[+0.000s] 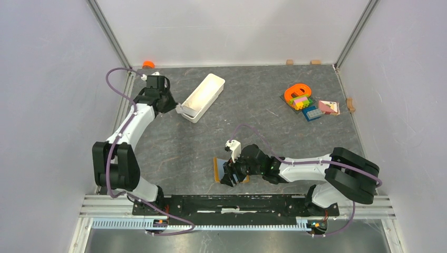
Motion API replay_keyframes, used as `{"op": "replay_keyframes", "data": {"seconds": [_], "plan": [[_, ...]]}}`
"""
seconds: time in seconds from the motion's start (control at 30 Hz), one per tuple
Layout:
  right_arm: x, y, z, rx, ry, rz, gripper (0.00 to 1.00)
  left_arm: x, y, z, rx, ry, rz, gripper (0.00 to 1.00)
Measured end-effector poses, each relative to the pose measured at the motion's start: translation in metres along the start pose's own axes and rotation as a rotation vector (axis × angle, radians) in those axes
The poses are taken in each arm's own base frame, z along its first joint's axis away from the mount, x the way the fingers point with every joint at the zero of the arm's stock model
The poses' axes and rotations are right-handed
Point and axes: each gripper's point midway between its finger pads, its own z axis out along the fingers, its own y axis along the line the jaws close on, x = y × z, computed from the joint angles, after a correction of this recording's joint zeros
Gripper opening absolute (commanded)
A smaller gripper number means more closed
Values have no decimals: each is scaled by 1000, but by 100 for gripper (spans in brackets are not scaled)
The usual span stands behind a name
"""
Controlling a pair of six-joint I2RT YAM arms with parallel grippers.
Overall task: Put the credit cards into the card holder
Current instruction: Pick up the credit card from the storage box.
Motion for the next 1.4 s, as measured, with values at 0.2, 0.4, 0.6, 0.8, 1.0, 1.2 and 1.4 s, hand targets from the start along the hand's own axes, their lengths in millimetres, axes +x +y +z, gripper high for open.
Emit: {"op": "replay_keyframes", "data": {"seconds": [0.2,0.4,0.6,0.8,1.0,1.2,1.4], "plan": [[0,0,0,1,0,-1,68,1,7,-13,2,-24,-8,2],[-2,-1,0,8,-7,-1,69,7,-1,-23,76,-24,-10,2],[-12,3,-5,4,-41,-9,72,3,-24,-72,262,-111,1,2],[-25,9,-12,-7,-88,-22,74,17,-47,-108,463,-130,67,2],[-39,7,-25,17,-131,-47,80,57,-60,-119,626,-32,127,2],[-82,-12,-72,84,-275,-81,93,97,-93,-144,825,80,250,2],[-116,-29,-116,132,-377,-138,95,166,-124,-170,1028,295,443,2]]}}
